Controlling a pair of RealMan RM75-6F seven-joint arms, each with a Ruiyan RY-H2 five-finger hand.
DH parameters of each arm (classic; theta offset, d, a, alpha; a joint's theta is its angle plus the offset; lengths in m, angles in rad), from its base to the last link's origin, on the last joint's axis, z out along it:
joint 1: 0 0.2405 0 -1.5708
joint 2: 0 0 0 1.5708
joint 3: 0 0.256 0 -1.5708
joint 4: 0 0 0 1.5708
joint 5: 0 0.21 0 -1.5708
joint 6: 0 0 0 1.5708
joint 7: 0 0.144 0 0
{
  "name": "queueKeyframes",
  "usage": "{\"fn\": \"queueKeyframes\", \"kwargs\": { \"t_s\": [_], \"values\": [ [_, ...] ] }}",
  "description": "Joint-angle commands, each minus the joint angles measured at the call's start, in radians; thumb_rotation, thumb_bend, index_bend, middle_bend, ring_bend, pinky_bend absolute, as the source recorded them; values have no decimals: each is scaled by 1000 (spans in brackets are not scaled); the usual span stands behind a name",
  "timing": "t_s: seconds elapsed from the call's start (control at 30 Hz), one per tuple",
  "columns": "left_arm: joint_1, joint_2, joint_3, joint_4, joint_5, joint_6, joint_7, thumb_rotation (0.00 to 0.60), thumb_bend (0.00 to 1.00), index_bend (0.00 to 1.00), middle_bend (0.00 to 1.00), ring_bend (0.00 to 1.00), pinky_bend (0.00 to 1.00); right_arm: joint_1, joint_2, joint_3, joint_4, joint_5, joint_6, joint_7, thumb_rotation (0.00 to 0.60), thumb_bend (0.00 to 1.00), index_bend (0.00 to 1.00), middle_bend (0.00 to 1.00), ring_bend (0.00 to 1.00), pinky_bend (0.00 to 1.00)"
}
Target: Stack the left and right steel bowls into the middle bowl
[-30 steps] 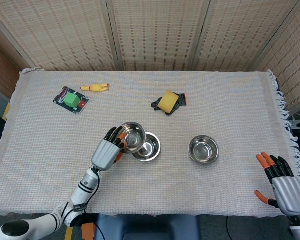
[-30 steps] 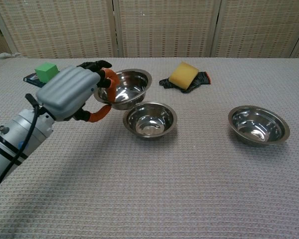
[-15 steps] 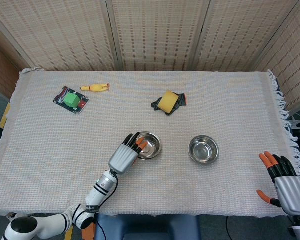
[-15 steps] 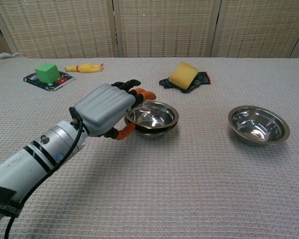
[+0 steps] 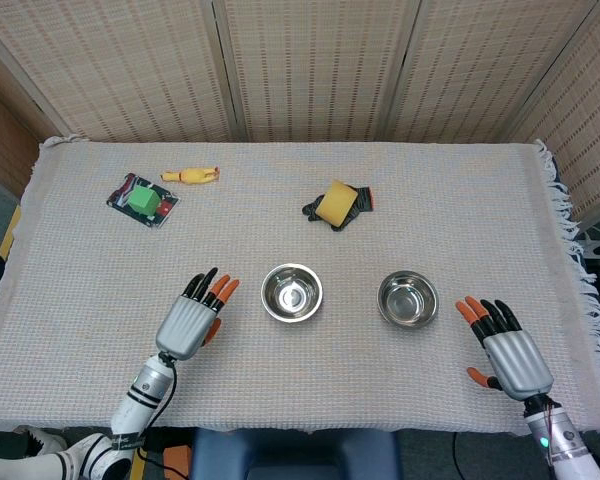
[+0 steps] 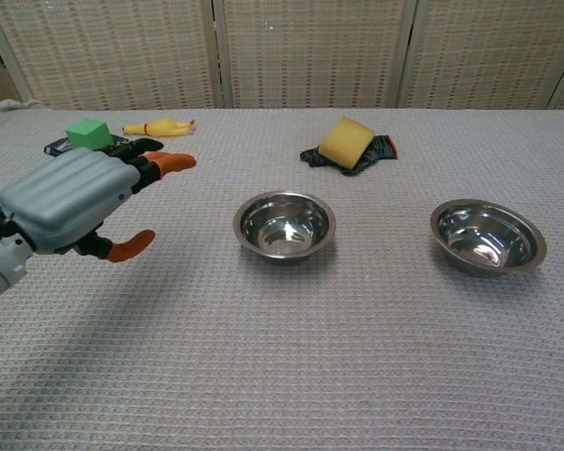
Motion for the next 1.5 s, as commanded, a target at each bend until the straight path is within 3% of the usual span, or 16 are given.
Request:
{"fn": "queueKeyframes", "kwargs": {
  "t_s": [0.03,0.27,0.47,0.63,0.7,0.9,0.93,1.03,1.2,1.5],
  "values": [
    [32,41,18,-12,-9,24,-30,600,415,57,98,0,164,91,-139,57,121,56,-88,-93,600,100,129,0,0,0],
    [56,94,22,-15,2,41,-82,600,415,56,96,0,164,182,-293,87,267,120,-191,-116,600,166,298,0,0,0],
    [65,129,12,-24,4,48,-104,600,416,58,93,0,164,215,-372,91,358,126,-191,-98,600,269,477,14,0,0],
    [75,143,10,-31,8,56,-114,600,414,58,92,0,164,204,-424,72,413,-11,-11,5,600,384,725,167,0,10],
    [77,149,7,-34,11,58,-115,600,413,58,92,0,164,198,-440,59,432,-75,73,43,600,411,775,198,0,17],
    [82,167,1,-50,22,73,-145,600,417,64,106,14,165,205,-466,60,460,-159,181,0,600,448,790,223,18,48],
    [89,176,-14,-58,39,115,-192,600,417,69,115,23,166,219,-482,68,457,-189,212,-7,600,448,788,228,24,58],
    [114,230,-22,-98,60,172,-281,600,417,72,123,31,168,270,-527,103,438,-168,166,8,600,448,780,229,26,63],
    [141,303,-23,-152,62,198,-284,600,416,72,122,31,170,345,-601,131,477,-132,69,9,600,448,764,229,26,63],
    [178,395,-39,-199,36,216,-300,600,415,72,122,31,170,467,-801,164,698,-75,-46,94,600,448,686,229,26,74]
  ]
}}
